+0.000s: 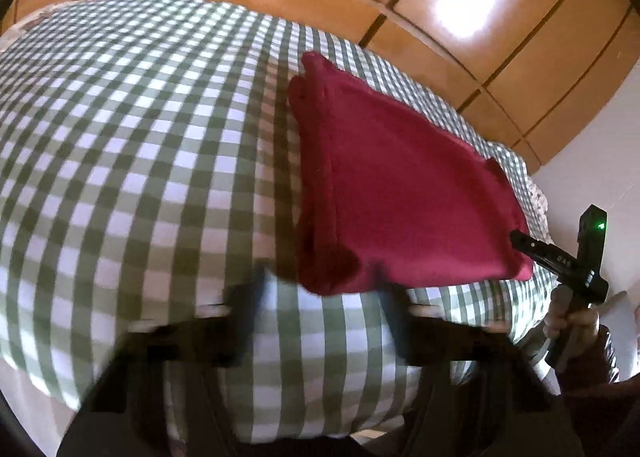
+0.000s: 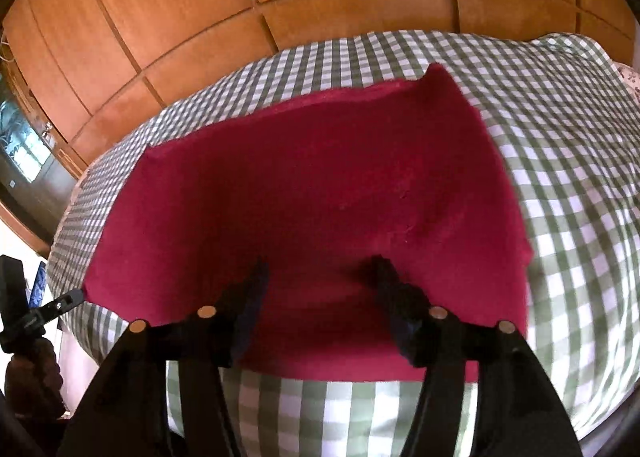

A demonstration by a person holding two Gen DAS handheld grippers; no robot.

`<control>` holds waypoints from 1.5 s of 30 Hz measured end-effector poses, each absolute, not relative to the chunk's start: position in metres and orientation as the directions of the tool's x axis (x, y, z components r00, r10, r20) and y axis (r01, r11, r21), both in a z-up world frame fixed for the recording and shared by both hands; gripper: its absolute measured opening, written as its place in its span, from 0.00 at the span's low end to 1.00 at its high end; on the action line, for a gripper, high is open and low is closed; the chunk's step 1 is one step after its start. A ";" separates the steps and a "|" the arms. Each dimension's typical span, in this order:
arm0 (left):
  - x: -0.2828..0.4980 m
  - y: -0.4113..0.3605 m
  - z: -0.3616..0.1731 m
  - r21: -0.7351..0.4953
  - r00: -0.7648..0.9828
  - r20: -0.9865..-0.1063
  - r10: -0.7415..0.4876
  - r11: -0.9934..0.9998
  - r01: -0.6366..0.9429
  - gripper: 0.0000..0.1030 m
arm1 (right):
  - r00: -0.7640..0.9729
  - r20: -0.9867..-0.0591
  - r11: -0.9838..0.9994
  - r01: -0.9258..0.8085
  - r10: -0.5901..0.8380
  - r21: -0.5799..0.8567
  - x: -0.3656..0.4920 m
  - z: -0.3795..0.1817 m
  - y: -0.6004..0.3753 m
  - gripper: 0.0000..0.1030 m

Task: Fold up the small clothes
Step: 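Press and square the folded sweatshirt with both grippers, then release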

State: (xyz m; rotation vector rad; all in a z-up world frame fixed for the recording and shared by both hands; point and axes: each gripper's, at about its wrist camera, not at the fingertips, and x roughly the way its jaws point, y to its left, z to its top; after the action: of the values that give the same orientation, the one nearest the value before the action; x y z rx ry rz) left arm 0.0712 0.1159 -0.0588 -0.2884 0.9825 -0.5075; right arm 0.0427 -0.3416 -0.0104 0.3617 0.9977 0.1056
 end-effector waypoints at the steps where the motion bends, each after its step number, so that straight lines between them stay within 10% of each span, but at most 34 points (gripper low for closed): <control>1: 0.074 0.112 -0.061 -0.444 0.443 -0.727 -0.525 0.851 0.282 0.18 | 0.532 -0.807 0.933 0.081 0.257 0.351 0.043 -0.018 -0.344 0.56; 11: 0.055 0.106 -0.060 -0.323 0.490 -0.767 -0.414 0.909 0.264 0.16 | 0.575 -0.773 0.928 0.063 0.268 0.368 0.030 -0.030 -0.348 0.57; 24: 0.104 0.052 0.003 -0.100 0.670 -0.711 -0.213 0.974 0.204 0.63 | 0.607 -0.754 0.938 0.042 0.249 0.343 0.042 0.014 -0.348 0.75; 45: 0.132 0.038 -0.005 -0.029 0.671 -0.725 -0.154 0.981 0.193 0.63 | 0.623 -0.781 0.979 0.126 0.045 0.157 0.100 -0.038 -0.353 0.80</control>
State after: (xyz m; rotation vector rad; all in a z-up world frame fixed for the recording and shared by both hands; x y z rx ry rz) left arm 0.1321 0.0384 -0.0049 0.0514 0.8115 -0.1951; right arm 0.0996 -0.3533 -0.0377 0.2048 0.8992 -0.0466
